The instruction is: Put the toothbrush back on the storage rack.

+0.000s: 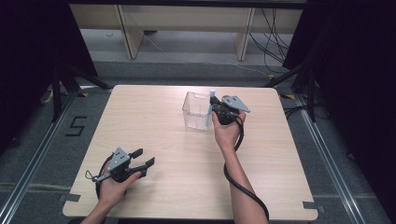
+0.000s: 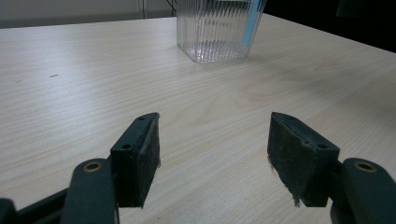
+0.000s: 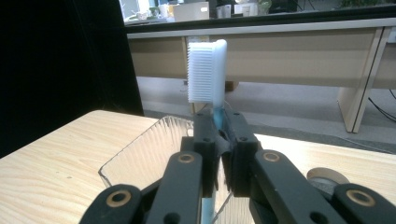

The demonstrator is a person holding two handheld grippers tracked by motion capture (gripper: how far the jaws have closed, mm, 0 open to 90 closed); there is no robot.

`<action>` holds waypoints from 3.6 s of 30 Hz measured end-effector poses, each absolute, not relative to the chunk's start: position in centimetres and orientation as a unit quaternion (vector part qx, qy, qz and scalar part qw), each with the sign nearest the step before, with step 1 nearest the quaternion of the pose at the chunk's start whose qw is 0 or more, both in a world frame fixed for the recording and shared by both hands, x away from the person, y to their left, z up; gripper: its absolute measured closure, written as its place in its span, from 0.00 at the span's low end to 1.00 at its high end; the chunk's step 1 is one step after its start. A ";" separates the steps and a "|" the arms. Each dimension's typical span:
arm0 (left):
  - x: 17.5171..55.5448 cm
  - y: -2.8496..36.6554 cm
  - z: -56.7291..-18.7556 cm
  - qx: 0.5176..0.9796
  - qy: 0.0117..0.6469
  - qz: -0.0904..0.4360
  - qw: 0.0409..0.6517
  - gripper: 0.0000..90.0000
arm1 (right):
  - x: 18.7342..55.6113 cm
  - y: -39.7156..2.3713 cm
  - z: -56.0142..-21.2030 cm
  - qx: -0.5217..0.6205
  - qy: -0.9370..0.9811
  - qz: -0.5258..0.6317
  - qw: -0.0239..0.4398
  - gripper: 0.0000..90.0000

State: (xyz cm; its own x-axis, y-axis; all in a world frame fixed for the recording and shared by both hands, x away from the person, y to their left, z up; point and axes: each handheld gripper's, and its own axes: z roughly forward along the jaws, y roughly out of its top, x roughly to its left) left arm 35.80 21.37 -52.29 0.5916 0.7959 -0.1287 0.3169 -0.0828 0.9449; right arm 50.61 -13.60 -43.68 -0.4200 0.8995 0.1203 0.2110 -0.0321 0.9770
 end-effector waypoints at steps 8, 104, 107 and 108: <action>35.7 21.4 -52.2 0.704 0.398 0.219 0.546 0.38 | 50.6 -13.6 -44.2 0.443 0.629 0.561 0.304 0.94; 35.8 21.4 -52.3 0.701 0.403 0.215 0.548 0.38 | 38.5 -20.5 -50.5 0.462 0.733 0.454 0.207 0.49; 35.8 21.4 -52.3 0.701 0.404 0.216 0.547 0.38 | 37.5 -21.1 -51.0 0.454 0.735 0.458 0.210 0.49; 35.8 21.4 -52.3 0.701 0.404 0.216 0.547 0.38 | 37.2 -21.1 -51.1 0.461 0.732 0.457 0.208 0.49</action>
